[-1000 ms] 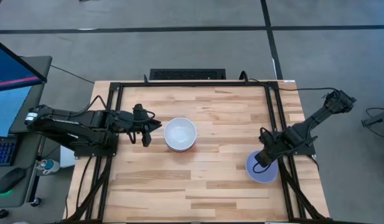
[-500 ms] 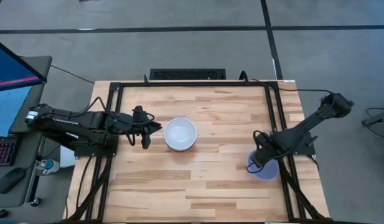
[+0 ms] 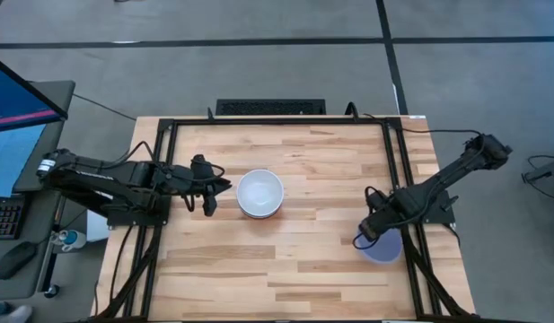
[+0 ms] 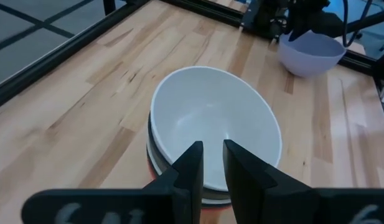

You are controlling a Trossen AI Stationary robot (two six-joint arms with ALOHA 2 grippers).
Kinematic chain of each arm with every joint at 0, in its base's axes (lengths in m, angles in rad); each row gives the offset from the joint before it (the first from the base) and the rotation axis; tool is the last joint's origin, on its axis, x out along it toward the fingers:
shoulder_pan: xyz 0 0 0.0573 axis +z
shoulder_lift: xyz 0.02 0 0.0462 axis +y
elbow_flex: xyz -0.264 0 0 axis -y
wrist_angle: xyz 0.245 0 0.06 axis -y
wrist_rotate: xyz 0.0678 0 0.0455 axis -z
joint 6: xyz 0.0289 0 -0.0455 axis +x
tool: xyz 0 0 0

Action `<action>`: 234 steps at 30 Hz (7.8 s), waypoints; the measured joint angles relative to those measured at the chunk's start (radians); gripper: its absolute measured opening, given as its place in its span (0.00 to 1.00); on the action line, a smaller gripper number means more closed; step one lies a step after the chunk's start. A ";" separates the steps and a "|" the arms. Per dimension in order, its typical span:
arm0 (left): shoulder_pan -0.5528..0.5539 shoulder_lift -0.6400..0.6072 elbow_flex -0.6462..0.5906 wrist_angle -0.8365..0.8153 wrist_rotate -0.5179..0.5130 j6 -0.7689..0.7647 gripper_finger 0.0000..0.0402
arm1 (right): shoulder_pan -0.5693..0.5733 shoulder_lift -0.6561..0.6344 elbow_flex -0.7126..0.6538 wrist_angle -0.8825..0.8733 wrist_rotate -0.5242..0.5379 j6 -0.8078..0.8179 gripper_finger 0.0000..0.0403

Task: Nest bowls inside each other
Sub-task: Stack the light blue bowl on the white bowl

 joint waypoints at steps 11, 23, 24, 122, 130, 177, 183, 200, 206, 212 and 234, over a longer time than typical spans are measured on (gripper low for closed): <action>0.001 0.000 0.000 -0.003 -0.033 0.006 0.13 | -0.009 -0.096 0.012 -0.051 0.016 -0.001 0.38; 0.001 0.000 0.000 -0.005 -0.060 0.006 0.13 | -0.009 -0.121 0.068 -0.256 0.016 -0.076 0.40; 0.001 0.000 0.000 -0.004 -0.060 0.006 0.13 | -0.008 -0.118 0.057 -0.259 0.010 -0.078 0.40; 0.001 0.000 0.000 -0.108 -0.022 0.001 0.13 | 0.005 0.035 0.027 -0.150 -0.170 0.102 0.45; 0.001 0.000 0.000 -0.126 -0.015 0.001 0.13 | 0.009 0.034 0.025 -0.023 -0.191 0.077 0.45; 0.001 0.000 0.001 -0.112 -0.026 0.029 0.13 | -0.014 0.358 0.225 0.230 0.002 0.005 0.54; 0.001 0.000 0.001 -0.109 -0.010 0.028 0.13 | -0.022 0.409 0.227 0.240 -0.018 0.000 0.51; 0.001 0.000 0.000 -0.061 0.001 0.048 0.13 | -0.034 0.422 0.314 0.196 0.050 -0.035 0.04; 0.000 0.000 0.000 -0.042 -0.028 0.056 0.13 | -0.126 0.424 0.469 0.082 0.105 -0.191 0.02; -0.049 0.000 0.000 -0.042 -0.064 0.066 0.13 | -0.241 0.431 0.603 0.061 0.127 -0.360 0.05; -0.182 -0.001 0.016 -0.227 -0.167 -0.116 0.13 | -0.390 0.953 1.469 -0.221 0.155 -0.903 0.04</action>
